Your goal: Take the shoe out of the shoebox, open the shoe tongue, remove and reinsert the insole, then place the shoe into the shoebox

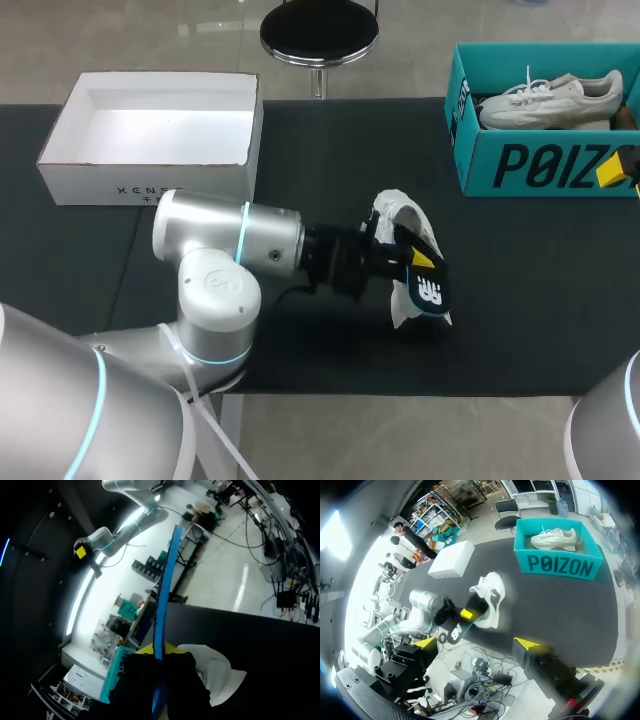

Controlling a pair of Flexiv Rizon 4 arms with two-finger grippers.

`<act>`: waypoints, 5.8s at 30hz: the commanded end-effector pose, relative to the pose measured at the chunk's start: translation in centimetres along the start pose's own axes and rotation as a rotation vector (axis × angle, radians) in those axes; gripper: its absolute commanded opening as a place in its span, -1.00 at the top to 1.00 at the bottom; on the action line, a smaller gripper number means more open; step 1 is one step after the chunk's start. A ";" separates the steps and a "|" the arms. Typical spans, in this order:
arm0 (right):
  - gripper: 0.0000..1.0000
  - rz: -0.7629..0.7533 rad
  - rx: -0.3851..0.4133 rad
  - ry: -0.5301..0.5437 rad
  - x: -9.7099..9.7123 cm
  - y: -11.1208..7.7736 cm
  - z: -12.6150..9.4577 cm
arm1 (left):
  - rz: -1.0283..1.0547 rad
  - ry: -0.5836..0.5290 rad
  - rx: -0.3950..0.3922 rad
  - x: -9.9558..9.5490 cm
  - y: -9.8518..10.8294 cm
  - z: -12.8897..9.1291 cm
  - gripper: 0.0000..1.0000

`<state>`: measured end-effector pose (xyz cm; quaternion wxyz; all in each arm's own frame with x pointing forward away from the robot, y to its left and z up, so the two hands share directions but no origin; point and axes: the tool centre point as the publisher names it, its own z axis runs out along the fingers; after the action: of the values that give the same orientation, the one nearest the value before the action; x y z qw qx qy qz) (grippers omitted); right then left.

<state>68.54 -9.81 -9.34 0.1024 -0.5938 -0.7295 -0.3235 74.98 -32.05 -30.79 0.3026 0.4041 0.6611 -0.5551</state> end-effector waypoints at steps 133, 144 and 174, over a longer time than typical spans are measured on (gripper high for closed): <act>-1.00 0.001 0.005 -0.001 0.0 0.2 0.1 | -0.047 -0.088 -0.103 -1.4 -7.2 1.5 1.00; -1.00 0.001 0.005 -0.001 0.0 0.2 0.1 | -0.039 -0.117 -0.131 -1.1 -3.8 2.3 1.00; -1.00 0.001 0.005 -0.001 0.0 0.2 0.1 | -0.005 -0.091 -0.215 -0.4 1.9 0.3 1.00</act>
<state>68.63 -9.79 -9.30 0.1030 -0.5937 -0.7297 -0.3231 76.30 -31.85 -31.43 0.3743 0.3420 0.7039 -0.4975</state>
